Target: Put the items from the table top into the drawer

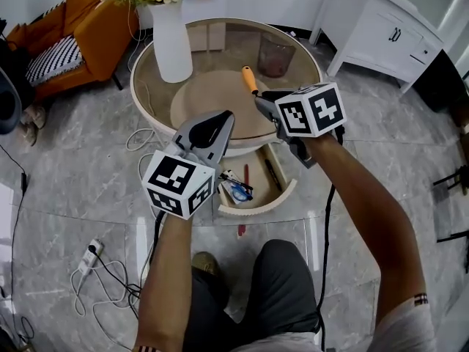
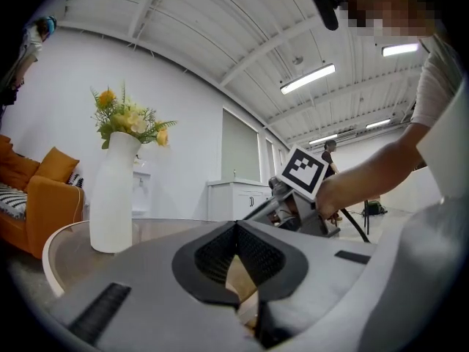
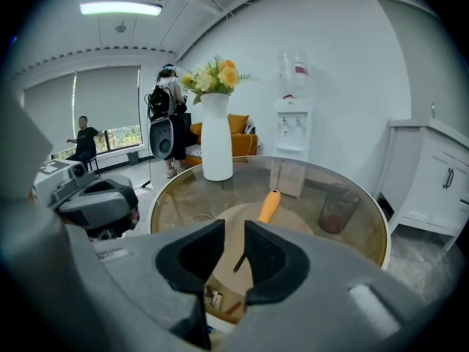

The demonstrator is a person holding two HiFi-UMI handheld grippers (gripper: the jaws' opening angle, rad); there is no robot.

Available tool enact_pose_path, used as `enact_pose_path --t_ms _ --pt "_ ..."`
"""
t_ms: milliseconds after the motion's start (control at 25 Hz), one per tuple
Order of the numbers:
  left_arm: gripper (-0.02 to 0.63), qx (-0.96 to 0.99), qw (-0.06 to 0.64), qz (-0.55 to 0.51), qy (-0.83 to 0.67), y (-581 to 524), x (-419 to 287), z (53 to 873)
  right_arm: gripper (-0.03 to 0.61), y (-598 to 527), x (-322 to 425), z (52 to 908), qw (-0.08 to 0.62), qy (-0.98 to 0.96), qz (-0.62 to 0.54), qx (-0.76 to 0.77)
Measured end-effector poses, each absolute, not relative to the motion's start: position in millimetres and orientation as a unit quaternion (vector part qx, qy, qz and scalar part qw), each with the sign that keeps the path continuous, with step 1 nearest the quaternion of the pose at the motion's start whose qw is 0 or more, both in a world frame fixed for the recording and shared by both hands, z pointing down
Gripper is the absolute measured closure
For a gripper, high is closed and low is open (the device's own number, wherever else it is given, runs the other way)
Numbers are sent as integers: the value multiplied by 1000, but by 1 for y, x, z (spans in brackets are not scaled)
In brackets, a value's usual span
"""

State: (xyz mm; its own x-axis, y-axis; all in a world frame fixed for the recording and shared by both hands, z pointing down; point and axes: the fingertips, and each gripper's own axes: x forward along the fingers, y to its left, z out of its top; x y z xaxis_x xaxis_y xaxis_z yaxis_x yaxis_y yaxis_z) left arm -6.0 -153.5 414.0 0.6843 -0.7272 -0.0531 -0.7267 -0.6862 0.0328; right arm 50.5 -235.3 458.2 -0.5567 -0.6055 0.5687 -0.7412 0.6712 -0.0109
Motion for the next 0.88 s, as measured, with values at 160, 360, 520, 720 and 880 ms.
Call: enact_pose_path --t_ms 160,360,520,720,880 --pt "614 921 18 -56 -385 -153 -1 409 462 -259 53 467 285 -858 143 404" --pt "614 922 16 -78 -378 -157 3 399 445 -282 51 479 314 -839 159 415" --pt "614 921 25 -83 -379 -162 0 401 434 -296 52 491 331 -826 170 424" --pt "614 919 29 -98 -382 -163 -10 396 434 -308 49 497 331 -819 186 430" --pt "614 916 32 -103 -386 -163 -18 396 433 -310 45 505 344 -814 191 428"
